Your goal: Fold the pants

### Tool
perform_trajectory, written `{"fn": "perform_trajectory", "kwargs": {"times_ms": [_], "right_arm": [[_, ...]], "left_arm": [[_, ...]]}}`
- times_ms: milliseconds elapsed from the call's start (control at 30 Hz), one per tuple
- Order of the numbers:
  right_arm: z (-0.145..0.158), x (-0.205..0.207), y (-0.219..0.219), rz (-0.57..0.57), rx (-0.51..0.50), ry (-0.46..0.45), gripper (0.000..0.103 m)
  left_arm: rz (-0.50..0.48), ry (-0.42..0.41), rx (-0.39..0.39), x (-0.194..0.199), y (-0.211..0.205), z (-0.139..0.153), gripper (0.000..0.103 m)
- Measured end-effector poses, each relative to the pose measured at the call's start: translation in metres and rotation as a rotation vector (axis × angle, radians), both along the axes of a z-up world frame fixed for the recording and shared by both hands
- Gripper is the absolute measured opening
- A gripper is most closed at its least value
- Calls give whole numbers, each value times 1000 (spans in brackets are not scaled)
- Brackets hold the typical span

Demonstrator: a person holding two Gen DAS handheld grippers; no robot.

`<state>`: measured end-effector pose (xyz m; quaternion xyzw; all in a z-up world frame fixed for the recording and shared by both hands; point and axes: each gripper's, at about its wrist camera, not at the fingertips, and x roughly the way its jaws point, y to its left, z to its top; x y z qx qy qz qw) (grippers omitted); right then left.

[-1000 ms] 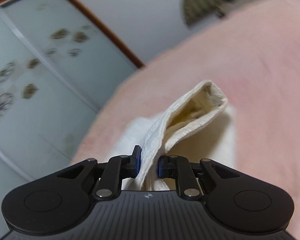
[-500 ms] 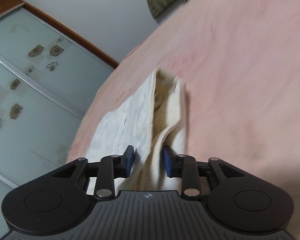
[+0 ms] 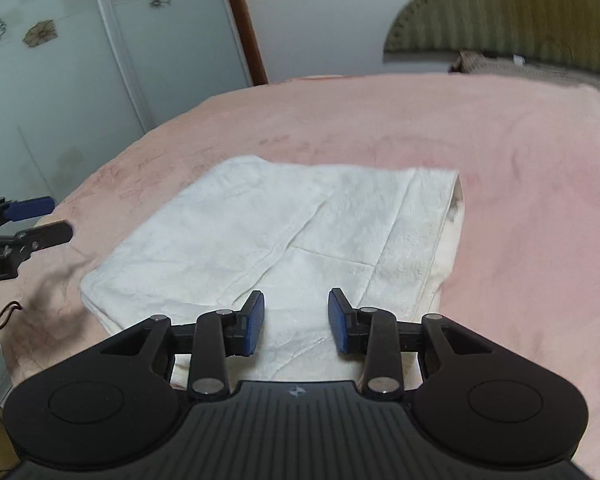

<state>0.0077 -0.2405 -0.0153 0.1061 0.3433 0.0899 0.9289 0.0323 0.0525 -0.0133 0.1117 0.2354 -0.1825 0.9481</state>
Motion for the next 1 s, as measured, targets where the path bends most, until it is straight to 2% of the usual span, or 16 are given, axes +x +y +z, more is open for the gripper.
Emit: {"fn": "perform_trajectory", "kwargs": {"times_ms": [67, 100, 200, 267, 333, 500, 667, 833, 1000], "right_arm": [[7, -5, 2, -23, 11, -26, 35], [10, -8, 3, -33, 4, -48, 39], [17, -13, 8, -24, -1, -87, 62], [13, -7, 11, -3, -16, -77, 62], [5, -1, 14, -9, -68, -46, 62], [4, -3, 19, -29, -87, -63, 62], [9, -7, 29, -32, -134, -91, 63], [-4, -1, 35, -17, -185, -54, 63], [4, -7, 37, -34, -166, -103, 65]], "left_arm": [[2, 47, -6, 12, -15, -3, 78], [5, 71, -11, 17, -22, -6, 78], [22, 154, -45, 32, -40, -16, 79], [39, 202, -58, 39, -48, -22, 79], [56, 213, -49, 42, -53, -28, 79], [93, 170, 21, 39, -65, -34, 82], [103, 160, 35, 38, -69, -35, 87], [114, 163, 41, 38, -70, -36, 90], [113, 159, 42, 38, -71, -36, 92]]}}
